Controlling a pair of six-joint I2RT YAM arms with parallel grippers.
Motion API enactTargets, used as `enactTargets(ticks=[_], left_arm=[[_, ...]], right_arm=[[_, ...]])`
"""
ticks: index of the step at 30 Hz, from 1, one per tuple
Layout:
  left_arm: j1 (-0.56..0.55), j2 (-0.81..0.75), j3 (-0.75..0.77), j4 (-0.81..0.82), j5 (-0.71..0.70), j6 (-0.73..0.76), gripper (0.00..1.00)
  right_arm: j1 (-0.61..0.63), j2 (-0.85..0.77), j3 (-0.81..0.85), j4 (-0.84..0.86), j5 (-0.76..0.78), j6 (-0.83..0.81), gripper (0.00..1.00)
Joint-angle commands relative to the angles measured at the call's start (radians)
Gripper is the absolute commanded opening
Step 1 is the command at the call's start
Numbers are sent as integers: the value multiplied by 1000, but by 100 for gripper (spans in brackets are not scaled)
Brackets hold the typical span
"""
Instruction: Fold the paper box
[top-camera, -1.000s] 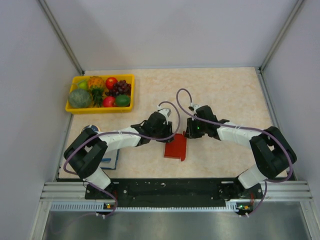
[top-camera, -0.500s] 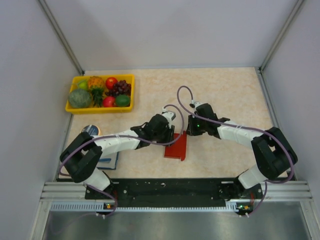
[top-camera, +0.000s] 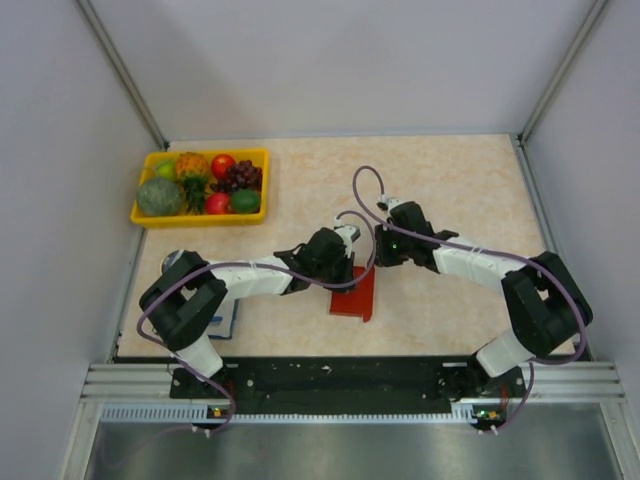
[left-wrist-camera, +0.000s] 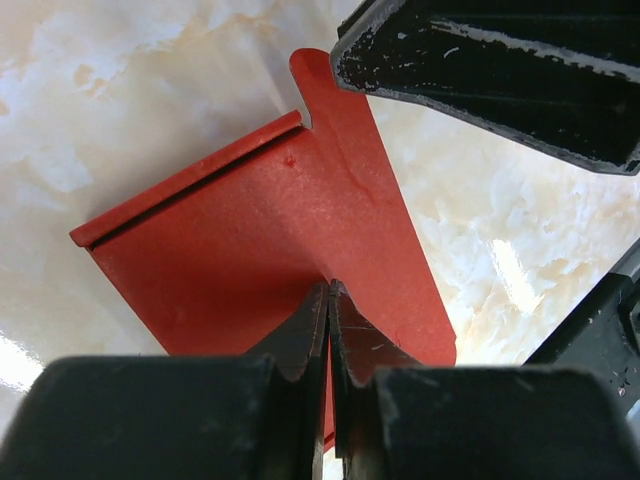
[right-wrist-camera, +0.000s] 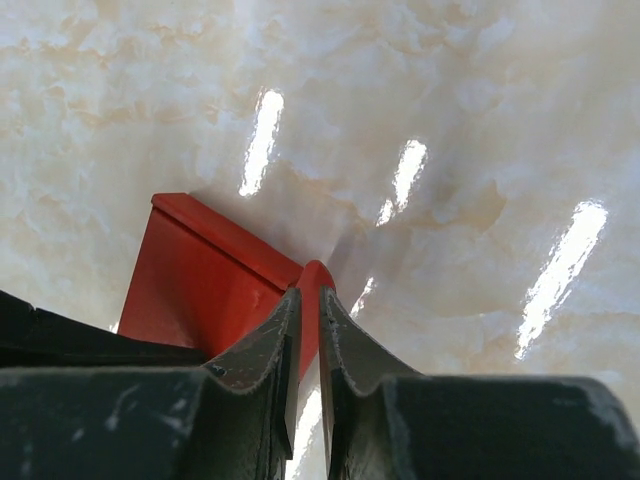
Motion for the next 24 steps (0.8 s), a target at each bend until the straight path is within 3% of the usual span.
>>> enactTargets(ticks=[1,9,18,24], left_arm=[[-3,37,-14,-50,-45,-4,5],[-3,14,-68,13,-42,-4,4],[-5,18,-101,42,-42,4,3],[-3,18,-101,42,-45,5,3]], right_arm=[[-3,9,41,22,-43,12,10],[-5,96,49,49,-48,42,1],[-9,124,41,38,-3,19,0],[-6,127,26,18,-103,55,0]])
